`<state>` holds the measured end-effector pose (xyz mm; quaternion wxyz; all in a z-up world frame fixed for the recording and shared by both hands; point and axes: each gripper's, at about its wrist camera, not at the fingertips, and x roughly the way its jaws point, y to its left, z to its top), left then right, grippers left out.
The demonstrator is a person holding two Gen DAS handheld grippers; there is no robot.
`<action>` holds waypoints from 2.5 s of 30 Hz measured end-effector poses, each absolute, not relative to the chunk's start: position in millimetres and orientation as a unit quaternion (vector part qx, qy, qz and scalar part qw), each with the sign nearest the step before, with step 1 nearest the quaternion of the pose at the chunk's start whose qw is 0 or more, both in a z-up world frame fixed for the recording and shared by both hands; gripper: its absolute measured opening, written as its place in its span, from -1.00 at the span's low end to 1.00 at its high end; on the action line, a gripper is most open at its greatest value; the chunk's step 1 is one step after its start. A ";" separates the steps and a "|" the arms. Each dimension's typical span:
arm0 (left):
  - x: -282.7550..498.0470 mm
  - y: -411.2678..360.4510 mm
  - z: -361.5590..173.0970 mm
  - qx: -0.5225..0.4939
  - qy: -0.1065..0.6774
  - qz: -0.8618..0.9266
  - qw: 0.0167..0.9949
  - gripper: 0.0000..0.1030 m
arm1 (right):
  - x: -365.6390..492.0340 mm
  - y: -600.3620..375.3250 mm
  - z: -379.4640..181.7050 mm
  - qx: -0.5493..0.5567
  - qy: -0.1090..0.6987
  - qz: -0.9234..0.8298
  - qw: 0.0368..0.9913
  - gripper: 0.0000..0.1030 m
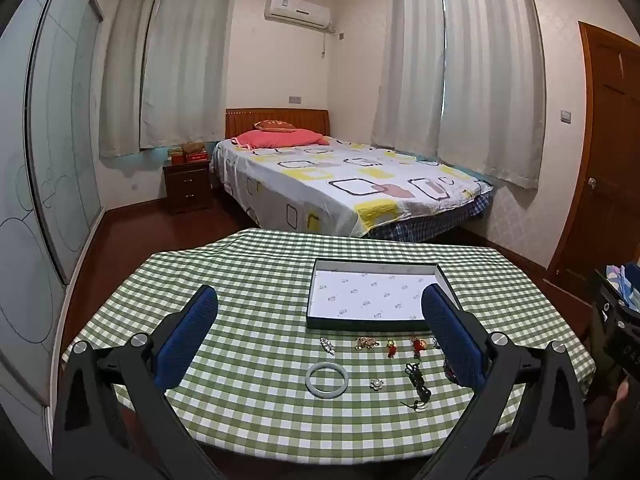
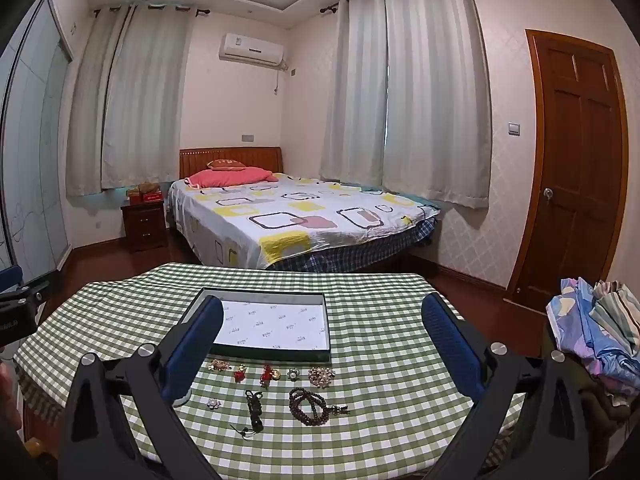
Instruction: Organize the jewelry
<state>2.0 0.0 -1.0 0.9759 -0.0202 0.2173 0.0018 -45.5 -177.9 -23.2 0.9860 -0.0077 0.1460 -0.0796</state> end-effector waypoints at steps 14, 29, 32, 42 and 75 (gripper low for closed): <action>1.6 1.4 3.0 -0.021 0.202 0.006 0.979 0.93 | -46.4 -178.6 -17.6 -0.008 0.141 -0.080 0.987 0.87; 0.2 4.0 3.8 -0.021 0.194 0.009 0.981 0.93 | -43.2 -179.0 -16.0 -0.012 0.142 -0.081 0.986 0.87; -0.5 4.0 4.7 -0.020 0.193 0.009 0.981 0.93 | -42.1 -178.9 -14.6 -0.012 0.142 -0.082 0.986 0.87; -1.3 4.6 6.2 -0.021 0.194 0.008 0.981 0.93 | -43.3 -178.7 -15.6 -0.012 0.139 -0.082 0.987 0.87; -1.2 4.1 8.7 -0.020 0.191 0.008 0.981 0.93 | -45.5 -179.1 -13.5 -0.013 0.138 -0.081 0.987 0.88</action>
